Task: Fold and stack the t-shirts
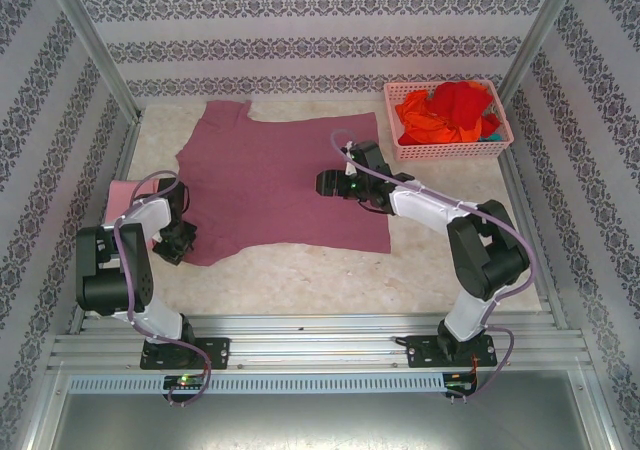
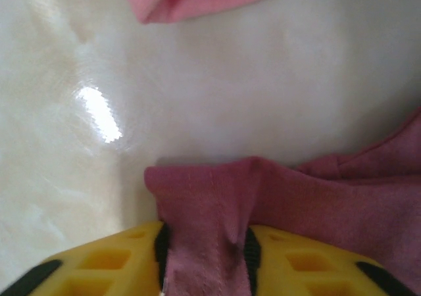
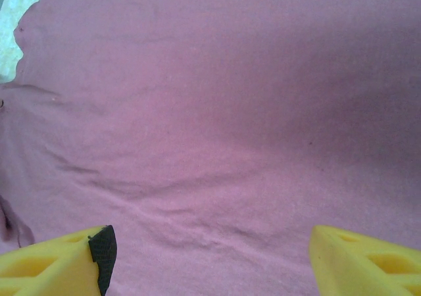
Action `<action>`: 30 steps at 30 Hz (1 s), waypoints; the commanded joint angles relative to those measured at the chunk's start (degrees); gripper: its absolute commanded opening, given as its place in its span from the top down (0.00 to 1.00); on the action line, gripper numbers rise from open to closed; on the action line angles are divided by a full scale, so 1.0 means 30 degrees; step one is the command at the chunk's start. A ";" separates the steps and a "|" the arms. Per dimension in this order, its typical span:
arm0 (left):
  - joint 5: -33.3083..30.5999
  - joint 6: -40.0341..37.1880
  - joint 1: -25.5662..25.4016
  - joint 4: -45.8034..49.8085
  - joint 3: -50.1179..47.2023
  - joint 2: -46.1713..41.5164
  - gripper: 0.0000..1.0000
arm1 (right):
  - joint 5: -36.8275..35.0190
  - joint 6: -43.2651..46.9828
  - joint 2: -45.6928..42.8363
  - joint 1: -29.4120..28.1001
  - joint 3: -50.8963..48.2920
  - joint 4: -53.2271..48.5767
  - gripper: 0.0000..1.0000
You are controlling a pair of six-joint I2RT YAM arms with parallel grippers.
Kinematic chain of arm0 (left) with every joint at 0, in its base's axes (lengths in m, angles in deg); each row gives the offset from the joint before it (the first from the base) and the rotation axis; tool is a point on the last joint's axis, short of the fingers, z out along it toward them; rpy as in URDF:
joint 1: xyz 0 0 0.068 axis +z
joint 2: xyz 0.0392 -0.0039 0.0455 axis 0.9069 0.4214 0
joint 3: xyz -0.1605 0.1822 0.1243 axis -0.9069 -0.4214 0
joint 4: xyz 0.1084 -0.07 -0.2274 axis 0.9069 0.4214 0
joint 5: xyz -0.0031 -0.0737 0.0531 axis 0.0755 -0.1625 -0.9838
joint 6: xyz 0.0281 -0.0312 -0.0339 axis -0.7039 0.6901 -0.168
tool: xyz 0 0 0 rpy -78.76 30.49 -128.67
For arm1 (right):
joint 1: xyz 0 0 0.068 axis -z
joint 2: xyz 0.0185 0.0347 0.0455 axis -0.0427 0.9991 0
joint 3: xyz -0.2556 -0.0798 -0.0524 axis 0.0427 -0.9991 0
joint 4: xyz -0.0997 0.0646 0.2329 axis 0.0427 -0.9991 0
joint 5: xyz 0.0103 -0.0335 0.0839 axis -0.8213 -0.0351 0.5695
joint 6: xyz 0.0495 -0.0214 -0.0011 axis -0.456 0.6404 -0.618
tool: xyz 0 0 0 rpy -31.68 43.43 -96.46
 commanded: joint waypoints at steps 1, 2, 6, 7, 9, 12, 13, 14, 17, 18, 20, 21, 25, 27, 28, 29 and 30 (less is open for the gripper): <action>0.0332 0.0358 0.0130 -0.0792 -0.1288 0.0848 0.76 | -0.0988 -0.0404 -0.1269 -0.0064 -0.0680 -0.0254 0.23; 0.0390 0.0404 0.0120 -0.0932 -0.1406 0.0744 0.82 | -0.1198 -0.0545 -0.1485 -0.0011 -0.0928 -0.0341 0.23; 0.0508 0.0240 0.0123 -0.0966 -0.1588 0.0343 0.96 | -0.1864 -0.0963 -0.2709 0.0224 -0.2119 -0.0813 0.23; 0.0622 0.0205 0.0123 -0.0863 -0.1559 0.0215 0.99 | -0.2180 -0.1099 -0.3021 0.0260 -0.2382 -0.1103 0.23; 0.0767 0.0114 0.0123 -0.0683 -0.1533 -0.0164 1.00 | -0.3299 -0.1623 -0.3902 0.0318 -0.3147 -0.2027 0.23; 0.0802 0.0141 0.0123 -0.0544 -0.1659 -0.1075 1.00 | -0.5363 -0.3792 -0.5305 0.0400 -0.4424 -0.4230 0.23; 0.0804 0.0169 0.0123 -0.0596 -0.1748 -0.1375 1.00 | -0.5920 -0.4638 -0.5669 0.0448 -0.4817 -0.5070 0.23; 0.0831 0.0201 0.0123 -0.0652 -0.1861 -0.1664 1.00 | -0.6433 -0.5598 -0.6116 0.0482 -0.5301 -0.5954 0.24; 0.0947 0.0251 0.0123 -0.0970 -0.2142 -0.2247 1.00 | -0.7217 -0.8283 -0.6941 0.0705 -0.6665 -0.7637 0.30; 0.1000 0.0257 0.0123 -0.1021 -0.2195 -0.2294 1.00 | -0.7258 -0.9280 -0.6984 0.0780 -0.6928 -0.8175 0.34; 0.1091 0.0177 0.0123 -0.1215 -0.2277 -0.2296 1.00 | -0.7082 -1.0688 -0.6764 0.0877 -0.6980 -0.9392 0.41; 0.1148 0.0132 0.0123 -0.1337 -0.2290 -0.2250 1.00 | -0.6952 -1.1246 -0.6577 0.0834 -0.6864 -0.9858 0.44; 0.1156 -0.0055 0.0123 -0.1526 -0.2268 -0.2008 1.00 | -0.7035 -1.3586 -0.6068 0.0468 -0.6142 -1.1289 0.51; 0.1154 -0.0062 0.0123 -0.1582 -0.2294 -0.1945 1.00 | -0.7034 -1.5796 -0.5886 0.0299 -0.5953 -1.2040 0.55; 0.1184 -0.0062 0.0123 -0.1665 -0.2335 -0.1945 1.00 | -0.6902 -1.6614 -0.5814 0.0197 -0.6003 -1.2021 0.56; 0.1205 -0.0047 0.0123 -0.1837 -0.2464 -0.1973 1.00 | -0.6802 -1.7577 -0.5707 0.0054 -0.6090 -1.1857 0.57; 0.1234 -0.0033 0.0123 -0.2051 -0.2589 -0.1974 1.00 | -0.6743 -1.8396 -0.5616 -0.0123 -0.6231 -1.1466 0.58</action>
